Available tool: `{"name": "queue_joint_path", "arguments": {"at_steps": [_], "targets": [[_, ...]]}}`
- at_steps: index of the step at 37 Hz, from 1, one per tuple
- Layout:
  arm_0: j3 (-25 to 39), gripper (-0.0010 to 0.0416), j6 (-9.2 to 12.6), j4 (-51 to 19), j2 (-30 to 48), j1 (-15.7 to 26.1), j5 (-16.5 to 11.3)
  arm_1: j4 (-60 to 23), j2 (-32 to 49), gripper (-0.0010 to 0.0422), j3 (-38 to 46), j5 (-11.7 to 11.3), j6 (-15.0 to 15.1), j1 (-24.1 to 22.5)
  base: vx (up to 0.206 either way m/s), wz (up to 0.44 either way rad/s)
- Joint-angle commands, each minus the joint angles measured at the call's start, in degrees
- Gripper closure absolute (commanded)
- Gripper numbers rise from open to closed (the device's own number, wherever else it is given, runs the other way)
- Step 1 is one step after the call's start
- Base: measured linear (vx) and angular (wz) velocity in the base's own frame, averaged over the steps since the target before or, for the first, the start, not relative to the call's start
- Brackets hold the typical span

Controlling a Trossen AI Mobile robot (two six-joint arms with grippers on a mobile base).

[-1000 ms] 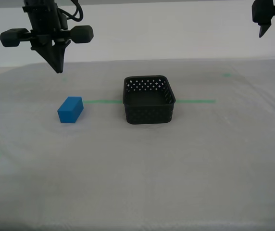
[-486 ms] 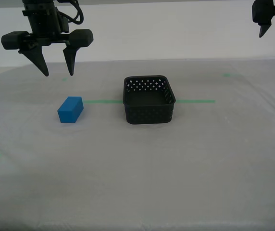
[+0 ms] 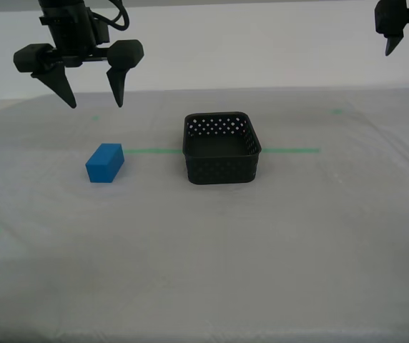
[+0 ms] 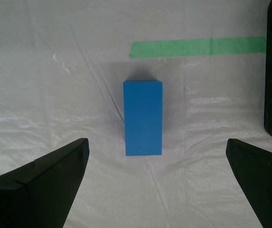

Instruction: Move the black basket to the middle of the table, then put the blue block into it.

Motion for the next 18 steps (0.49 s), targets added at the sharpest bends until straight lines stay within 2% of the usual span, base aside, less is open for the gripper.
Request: {"name": "queue_joint_path", "arguments": {"at_steps": [1, 18], "targets": [[0.0, 0.0012, 0.0, 0.1, 0.0, 0.0, 0.1, 2.1, 0.0, 0.0014, -1.2, 0.1, 0.2, -0.1, 0.0, 0.0], [0.0, 0.0012, 0.0, 0.1, 0.0, 0.0, 0.1, 12.4, 0.0, 0.0011, -8.7, 0.2, -1.1, -0.1, 0.0, 0.0]]}}
